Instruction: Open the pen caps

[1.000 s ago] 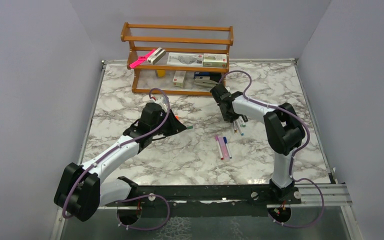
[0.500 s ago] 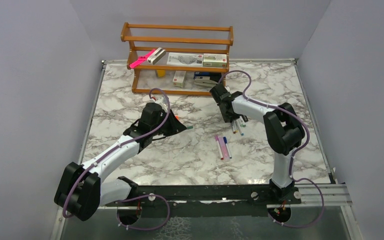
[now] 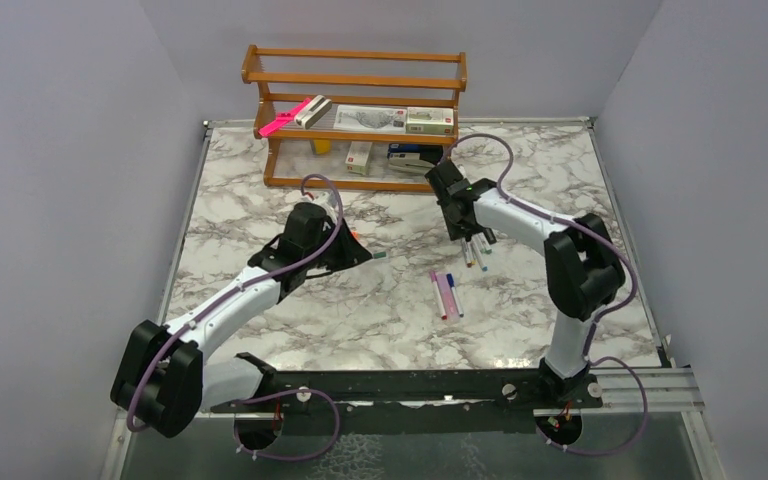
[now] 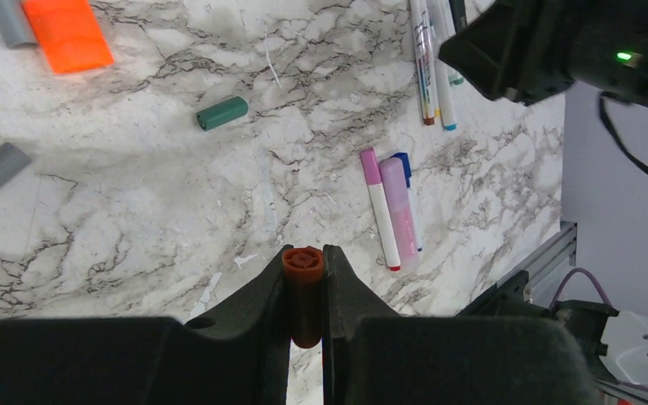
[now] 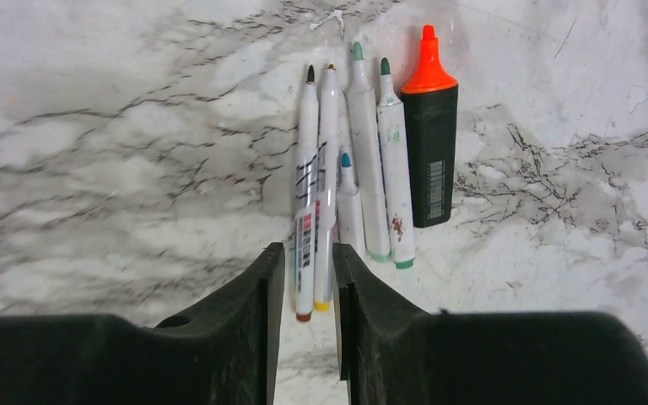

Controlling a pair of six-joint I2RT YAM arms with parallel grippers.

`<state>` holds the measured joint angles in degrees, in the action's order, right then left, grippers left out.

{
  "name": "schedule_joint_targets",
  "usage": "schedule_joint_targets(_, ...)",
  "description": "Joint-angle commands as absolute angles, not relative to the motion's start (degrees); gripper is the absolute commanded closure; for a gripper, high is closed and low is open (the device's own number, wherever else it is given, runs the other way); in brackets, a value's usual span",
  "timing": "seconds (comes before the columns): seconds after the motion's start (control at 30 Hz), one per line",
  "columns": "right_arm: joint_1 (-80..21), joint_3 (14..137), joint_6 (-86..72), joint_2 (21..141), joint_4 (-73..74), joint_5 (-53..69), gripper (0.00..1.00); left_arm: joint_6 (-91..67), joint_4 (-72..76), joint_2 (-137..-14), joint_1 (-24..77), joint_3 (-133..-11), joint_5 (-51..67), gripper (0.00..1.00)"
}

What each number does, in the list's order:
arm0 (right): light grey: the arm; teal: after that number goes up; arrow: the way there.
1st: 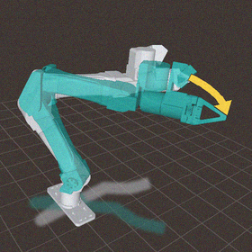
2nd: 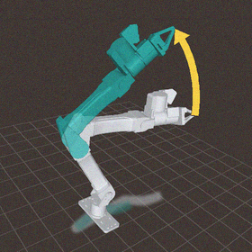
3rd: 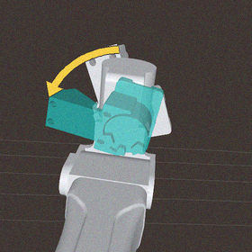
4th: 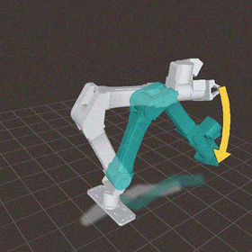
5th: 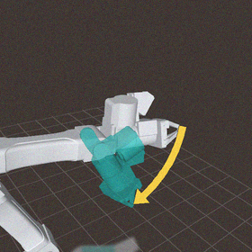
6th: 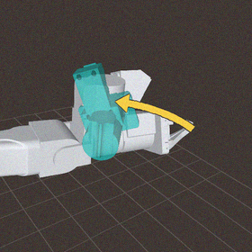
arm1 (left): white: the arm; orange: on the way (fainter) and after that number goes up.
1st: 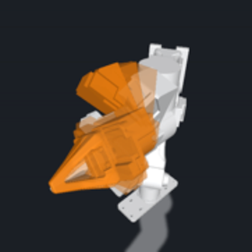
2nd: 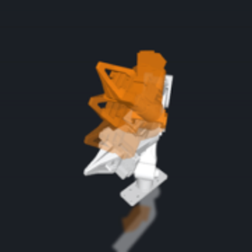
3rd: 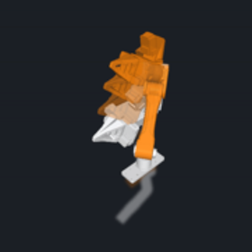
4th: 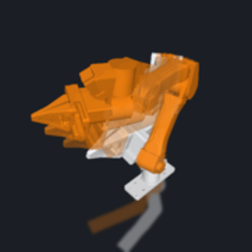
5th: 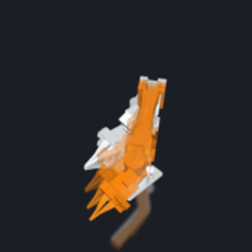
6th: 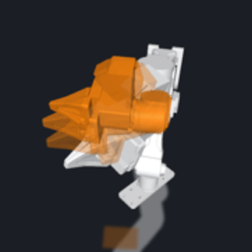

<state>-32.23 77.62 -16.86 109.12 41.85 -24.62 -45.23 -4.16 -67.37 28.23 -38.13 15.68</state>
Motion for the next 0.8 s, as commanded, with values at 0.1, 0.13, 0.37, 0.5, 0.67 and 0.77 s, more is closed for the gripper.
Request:
schedule_joint_targets(0.1,-31.99,72.75,-19.39,94.93,39.41,-10.43,0.72,-39.57,-8.26,-72.13,27.71,-43.17,8.53,0.92)
schedule_joint_targets(0.13,-31.99,71.85,-19.68,93.74,39.07,-8.57,0.72,-39.09,-8.39,-73.22,27.61,-43.68,7.88,0.92)
schedule_joint_targets(0.37,-32.43,63.54,-21.98,85.03,35.33,1.25,0.72,-35.16,-10.13,-81.29,25.46,-48.78,5.11,0.87)
schedule_joint_targets(0.5,-32.43,60.42,-22.27,82.75,35.05,1.77,0.72,-33.56,-10.94,-85.31,24.72,-50.72,4.40,0.84)
schedule_joint_targets(0.67,-32.43,58.21,-22.46,81.40,34.43,2.37,0.72,-33.41,-10.85,-87.34,24.52,-50.83,4.41,0.69)
schedule_joint_targets(0.77,-32.41,57.18,-22.37,81.15,34.00,2.40,0.72,-33.24,-10.92,-87.17,24.35,-50.31,4.06,0.65)
